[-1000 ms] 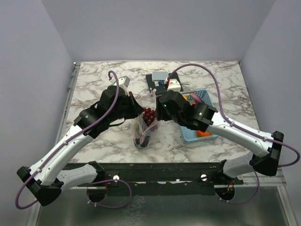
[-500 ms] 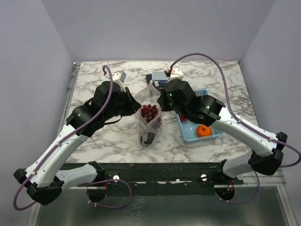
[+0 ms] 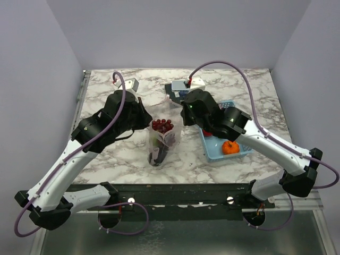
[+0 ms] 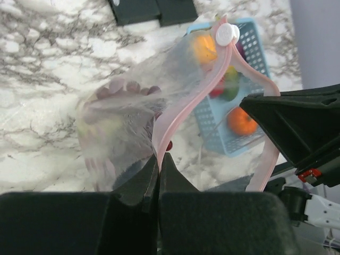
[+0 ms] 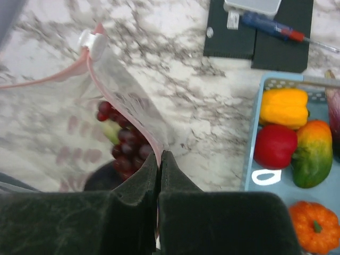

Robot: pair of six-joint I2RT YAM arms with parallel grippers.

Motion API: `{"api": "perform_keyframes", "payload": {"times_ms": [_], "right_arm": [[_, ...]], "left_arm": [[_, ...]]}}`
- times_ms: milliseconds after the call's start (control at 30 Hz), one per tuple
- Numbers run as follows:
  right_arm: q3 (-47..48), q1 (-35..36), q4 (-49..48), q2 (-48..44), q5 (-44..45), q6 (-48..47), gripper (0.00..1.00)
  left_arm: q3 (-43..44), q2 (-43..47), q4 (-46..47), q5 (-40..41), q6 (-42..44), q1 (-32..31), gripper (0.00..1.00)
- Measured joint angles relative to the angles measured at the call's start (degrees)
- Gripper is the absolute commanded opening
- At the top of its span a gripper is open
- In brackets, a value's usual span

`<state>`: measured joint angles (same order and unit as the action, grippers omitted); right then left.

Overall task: Place the food in the zip-top bag and seal the zipper
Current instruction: Adjust the zipper food storage bag at the center of the board, then pick up the fake vegetable from the bin.

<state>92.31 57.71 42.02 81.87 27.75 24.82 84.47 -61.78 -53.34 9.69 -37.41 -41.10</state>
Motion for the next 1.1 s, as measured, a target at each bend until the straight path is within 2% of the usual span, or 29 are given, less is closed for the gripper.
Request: {"api": "perform_keyframes", "payload": {"times_ms": [133,267,367,467,533,633,767,867,1100], "right_arm": [[-6.8,-1.3,-0.5,1.3,-1.8,0.7,0.01],[-9.0,-1.8,-0.4,3.0,-3.4,1.2,0.01],[-9.0,-1.9,-0.8,2.6,-3.5,1.1,0.01],[-8.6,-1.9,-0.9,2.2,-3.6,1.1,0.06],[-8.1,-1.9,-1.3,2.2,-4.0,1.2,0.13],[-7.6,-1.9,-1.8,1.8,-5.3,1.3,0.33],[-6.5,-1.9,-2.1,0.7,-6.7,1.7,0.42],[-5.4,-1.9,-2.0,-1.0,-6.8,1.8,0.57],[-3.4,-2.4,-1.1,-7.0,-4.2,1.6,0.61]], "left_arm": [[-9.7,1.4,3.3,-0.5,-0.5,0.0,0.0],[-17.9,0.4,4.2,-2.4,-1.4,0.0,0.0],[-17.6,0.3,3.8,-2.6,-1.4,0.0,0.0],[-14.6,0.3,3.9,-2.6,-1.4,0.0,0.0],[-12.6,0.4,3.9,-2.6,-1.4,0.0,0.0],[-10.9,0.5,3.8,-2.6,-1.3,0.0,0.0],[-10.4,0.5,3.7,-2.6,-1.2,0.0,0.0],[-10.3,0.5,3.6,-2.6,-1.1,0.0,0.0],[-10.3,0.5,3.5,-2.6,-1.1,0.0,0.0]]}}
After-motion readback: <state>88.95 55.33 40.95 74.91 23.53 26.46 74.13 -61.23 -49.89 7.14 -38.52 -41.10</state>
